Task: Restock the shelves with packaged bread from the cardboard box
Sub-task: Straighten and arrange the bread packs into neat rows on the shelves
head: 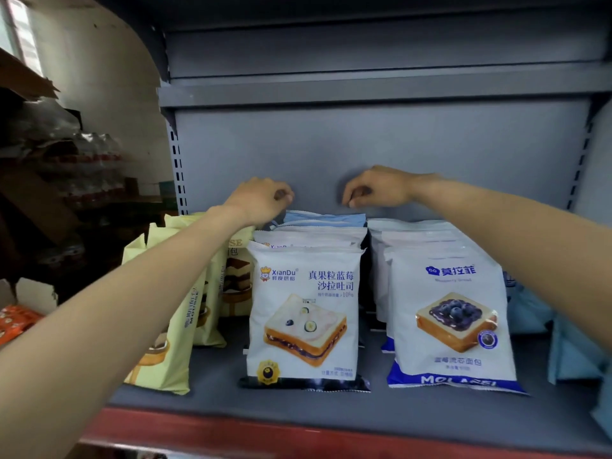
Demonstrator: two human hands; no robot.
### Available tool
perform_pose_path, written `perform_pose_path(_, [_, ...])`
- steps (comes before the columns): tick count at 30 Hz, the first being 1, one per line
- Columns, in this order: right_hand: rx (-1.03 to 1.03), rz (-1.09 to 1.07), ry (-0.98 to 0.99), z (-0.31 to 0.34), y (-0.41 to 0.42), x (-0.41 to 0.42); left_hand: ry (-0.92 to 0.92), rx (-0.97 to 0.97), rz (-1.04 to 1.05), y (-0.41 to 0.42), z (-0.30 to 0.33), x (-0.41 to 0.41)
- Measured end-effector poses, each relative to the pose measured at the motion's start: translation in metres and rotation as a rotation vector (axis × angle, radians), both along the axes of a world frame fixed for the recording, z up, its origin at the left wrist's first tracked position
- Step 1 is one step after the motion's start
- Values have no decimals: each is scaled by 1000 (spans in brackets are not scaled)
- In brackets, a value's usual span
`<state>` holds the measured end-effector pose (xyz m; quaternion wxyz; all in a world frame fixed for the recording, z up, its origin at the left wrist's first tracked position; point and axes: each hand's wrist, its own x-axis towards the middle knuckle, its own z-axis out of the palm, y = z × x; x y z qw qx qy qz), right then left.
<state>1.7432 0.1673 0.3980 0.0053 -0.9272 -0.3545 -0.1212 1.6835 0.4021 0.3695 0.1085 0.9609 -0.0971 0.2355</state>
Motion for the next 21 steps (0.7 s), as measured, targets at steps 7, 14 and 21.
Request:
perform_pose_path(7, [0, -111, 54, -16, 4, -6, 80, -168, -224, -17, -25, -73])
perform_pose_path(14, [-12, -158, 2, -15, 20, -11, 230, 276, -146, -29, -30, -87])
perform_pose_path(21, [163, -199, 53, -22, 32, -17, 118, 271, -220, -32, -43, -73])
